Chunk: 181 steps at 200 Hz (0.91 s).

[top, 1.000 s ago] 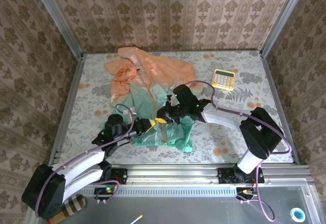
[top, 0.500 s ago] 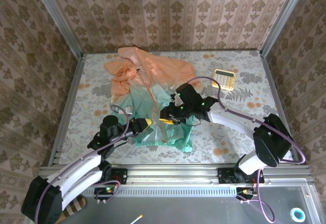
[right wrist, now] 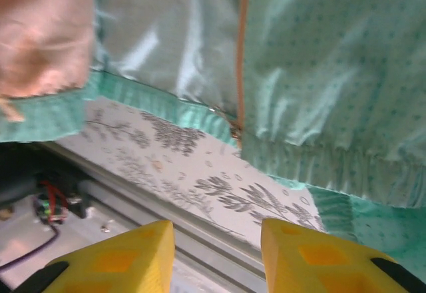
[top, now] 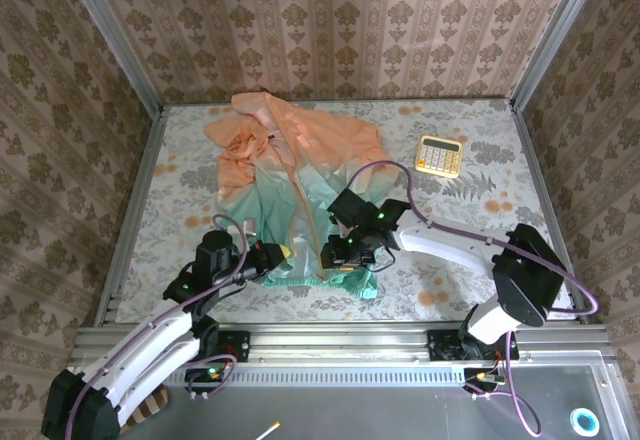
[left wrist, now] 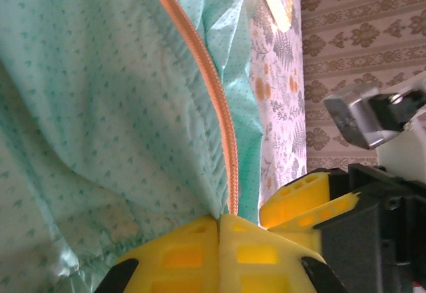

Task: Zip up the jacket

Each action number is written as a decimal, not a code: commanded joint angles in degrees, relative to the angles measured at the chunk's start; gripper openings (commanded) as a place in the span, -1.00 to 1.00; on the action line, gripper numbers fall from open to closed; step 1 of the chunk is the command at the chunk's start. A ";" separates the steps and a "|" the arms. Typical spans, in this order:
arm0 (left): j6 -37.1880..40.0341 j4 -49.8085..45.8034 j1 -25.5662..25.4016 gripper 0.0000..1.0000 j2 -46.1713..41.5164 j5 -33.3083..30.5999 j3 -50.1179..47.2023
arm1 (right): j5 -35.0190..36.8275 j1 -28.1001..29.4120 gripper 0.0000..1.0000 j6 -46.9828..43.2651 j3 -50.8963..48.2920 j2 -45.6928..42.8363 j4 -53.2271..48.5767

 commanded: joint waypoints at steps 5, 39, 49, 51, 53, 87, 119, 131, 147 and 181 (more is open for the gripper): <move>2.10 -2.30 0.33 -1.00 0.31 -0.28 1.63 | 5.90 1.30 -0.22 -3.00 2.83 3.92 -5.89; 2.81 -1.71 0.41 -1.00 2.57 -0.31 1.55 | 6.12 1.91 -0.16 -4.70 5.84 8.29 -7.18; 3.21 -1.18 0.41 -1.00 3.45 -0.03 1.63 | 5.46 1.90 -0.15 -4.93 6.40 9.49 -7.11; 3.29 -1.09 0.41 -1.00 3.63 0.04 1.61 | 5.32 1.90 -0.15 -4.93 6.47 9.67 -7.08; 3.36 -1.07 0.41 -1.00 3.80 0.06 1.59 | 5.19 1.90 -0.15 -4.93 6.55 9.89 -7.08; 4.16 0.76 0.50 -1.00 6.46 0.32 1.13 | 3.53 2.29 -0.14 -4.60 7.03 11.34 -6.94; 4.14 1.73 0.67 -1.00 6.77 0.68 0.41 | 2.82 2.66 -0.14 -3.71 6.52 11.34 -6.10; 4.15 1.78 0.89 -1.00 6.79 0.77 0.01 | 2.78 2.69 -0.14 -3.49 6.49 11.34 -5.98; 4.06 2.39 1.03 -1.00 6.79 0.86 -0.51 | 2.76 2.78 -0.15 -3.44 6.72 11.43 -6.14; 3.88 3.23 1.13 -1.00 6.86 0.86 -1.00 | 4.02 2.96 -0.16 -3.45 7.14 11.34 -6.59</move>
